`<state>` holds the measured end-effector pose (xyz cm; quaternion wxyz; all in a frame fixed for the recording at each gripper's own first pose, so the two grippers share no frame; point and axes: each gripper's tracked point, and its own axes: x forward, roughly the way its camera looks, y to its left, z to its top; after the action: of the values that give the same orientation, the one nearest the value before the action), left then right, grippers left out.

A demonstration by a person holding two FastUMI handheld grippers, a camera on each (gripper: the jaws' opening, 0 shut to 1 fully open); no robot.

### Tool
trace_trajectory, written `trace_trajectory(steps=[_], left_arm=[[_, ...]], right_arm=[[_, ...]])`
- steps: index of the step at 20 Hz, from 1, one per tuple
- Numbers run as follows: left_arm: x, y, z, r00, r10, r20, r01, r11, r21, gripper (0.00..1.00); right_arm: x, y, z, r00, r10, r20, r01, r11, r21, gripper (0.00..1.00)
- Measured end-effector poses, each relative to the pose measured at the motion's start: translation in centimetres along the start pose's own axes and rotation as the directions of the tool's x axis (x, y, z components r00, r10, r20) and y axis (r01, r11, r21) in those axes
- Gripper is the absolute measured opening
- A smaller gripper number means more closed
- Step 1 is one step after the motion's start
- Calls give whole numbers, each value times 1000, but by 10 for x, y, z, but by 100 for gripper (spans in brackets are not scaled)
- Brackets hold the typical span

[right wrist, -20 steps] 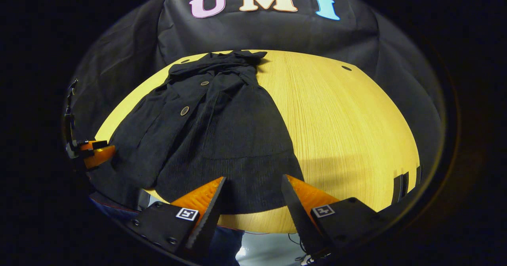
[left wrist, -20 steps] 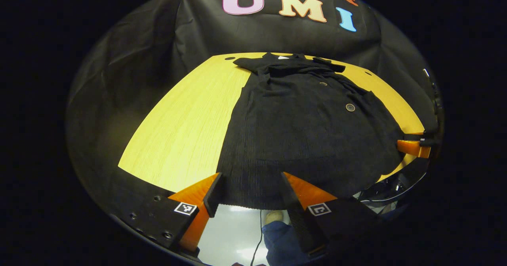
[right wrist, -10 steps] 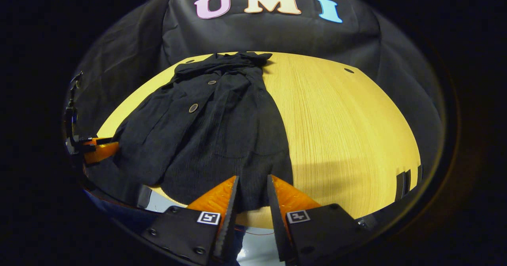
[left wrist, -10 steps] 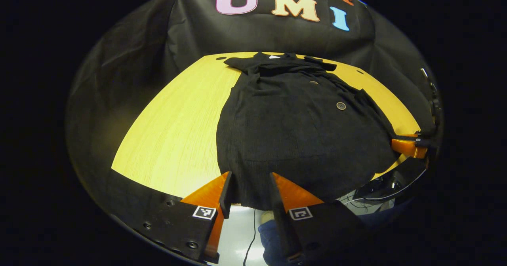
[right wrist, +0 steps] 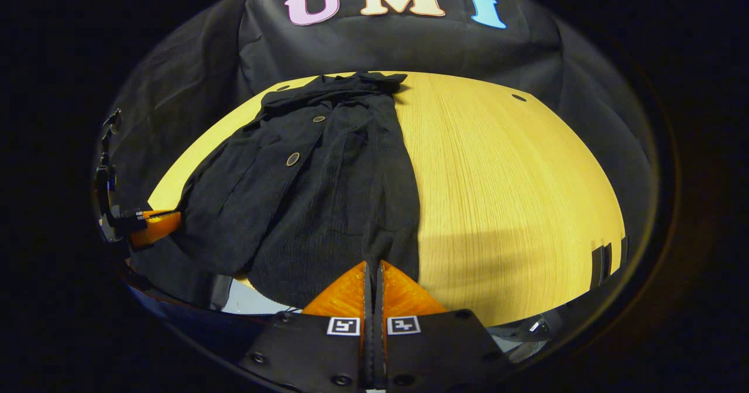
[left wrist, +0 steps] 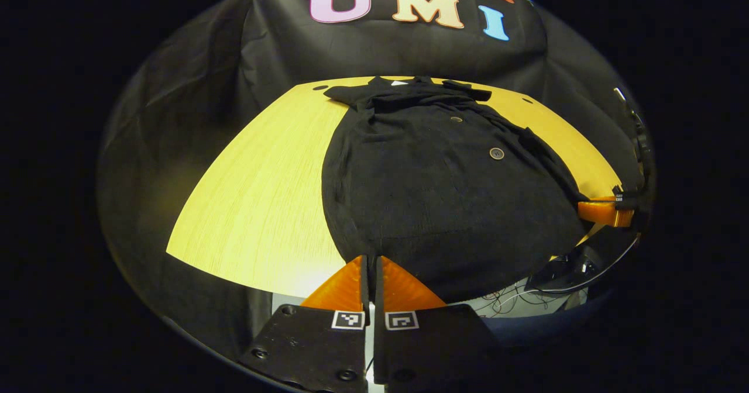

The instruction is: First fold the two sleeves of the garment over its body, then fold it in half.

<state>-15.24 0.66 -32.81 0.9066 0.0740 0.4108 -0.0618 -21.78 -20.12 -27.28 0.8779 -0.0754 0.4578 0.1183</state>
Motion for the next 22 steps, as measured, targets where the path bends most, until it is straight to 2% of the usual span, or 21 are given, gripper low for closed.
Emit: trace_trajectory(steps=[4, 9, 13, 22], left_arm=[[3, 2, 0, 1000, 8, -21, -8, 1000, 22, 0], [0, 12, 10, 999, 25, -28, -26, 999, -36, 0], [-7, 15, 37, 1000, 20, 16, -18, 996, -93, 0], [0, 8, 110, 990, 14, 143, -2, 997, -81, 0]], right_arm=[[-2, 2, 2, 1000, -12, -11, 12, 1000, -12, 2], [-9, 2, 16, 1000, 0, 2, 0, 1000, 28, 2], [-13, 5, 37, 999, 8, 34, -9, 999, 45, 2], [-16, 14, 107, 990, 38, 138, -45, 998, 49, 2]])
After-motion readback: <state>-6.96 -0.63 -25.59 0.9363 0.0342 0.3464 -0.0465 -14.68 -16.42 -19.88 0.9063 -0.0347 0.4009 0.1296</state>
